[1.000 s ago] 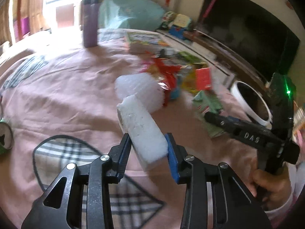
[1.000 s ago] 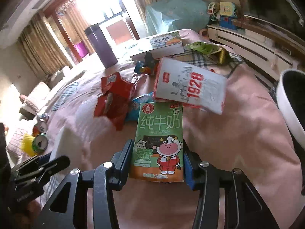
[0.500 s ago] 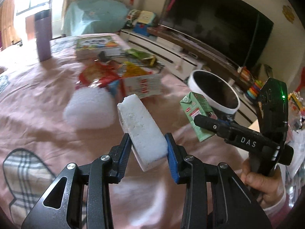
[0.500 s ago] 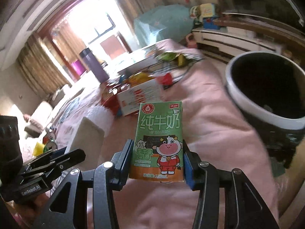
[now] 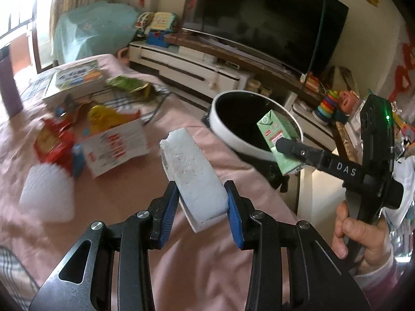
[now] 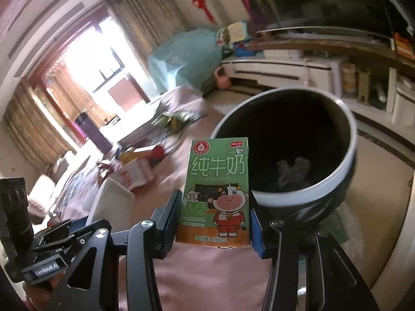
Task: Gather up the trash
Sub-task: 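Carry both items over the trash bin and open both tools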
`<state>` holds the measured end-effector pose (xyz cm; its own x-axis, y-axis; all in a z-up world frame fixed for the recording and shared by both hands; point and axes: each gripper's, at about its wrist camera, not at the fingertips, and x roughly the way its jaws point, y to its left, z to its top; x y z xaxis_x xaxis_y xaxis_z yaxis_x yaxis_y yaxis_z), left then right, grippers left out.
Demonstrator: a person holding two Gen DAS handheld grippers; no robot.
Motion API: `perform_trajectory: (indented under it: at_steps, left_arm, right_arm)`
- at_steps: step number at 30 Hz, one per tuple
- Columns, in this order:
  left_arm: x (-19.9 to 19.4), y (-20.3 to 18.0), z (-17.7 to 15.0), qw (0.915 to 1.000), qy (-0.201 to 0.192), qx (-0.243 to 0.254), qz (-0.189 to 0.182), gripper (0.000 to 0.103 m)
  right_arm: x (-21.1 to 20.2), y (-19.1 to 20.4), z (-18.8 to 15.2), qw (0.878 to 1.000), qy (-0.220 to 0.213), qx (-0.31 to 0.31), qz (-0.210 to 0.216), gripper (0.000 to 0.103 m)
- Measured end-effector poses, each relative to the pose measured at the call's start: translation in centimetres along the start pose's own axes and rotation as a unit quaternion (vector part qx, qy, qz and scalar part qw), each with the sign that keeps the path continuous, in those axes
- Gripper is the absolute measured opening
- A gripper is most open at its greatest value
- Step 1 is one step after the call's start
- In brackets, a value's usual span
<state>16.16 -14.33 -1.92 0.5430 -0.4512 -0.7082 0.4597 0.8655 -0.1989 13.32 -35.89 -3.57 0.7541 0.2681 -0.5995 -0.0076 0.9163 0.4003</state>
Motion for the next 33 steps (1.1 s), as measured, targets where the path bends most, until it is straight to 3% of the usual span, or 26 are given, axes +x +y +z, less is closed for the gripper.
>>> perform_trajectory:
  at_steps: [8,21,33]
  left_arm:
    - [2.4,-2.9,3.1,0.9994,-0.003,0.030,-0.019,0.035]
    - [6.3,-6.8,6.2,0.9972,0.004,0.065,-0.035,0.035]
    - [8.7,-7.3,7.7,0.9968,0.013,0.071,-0.034,0.036]
  right_arm:
    - [-0.3,-3.7,2.3,0.999,-0.017,0.026,-0.023,0.048]
    - [0.3,-6.5,4.5,0.999,-0.019,0.031,-0.037,0.048]
    - [1.1,-7.9,5.9,0.998,-0.013,0.036,-0.043,0.048]
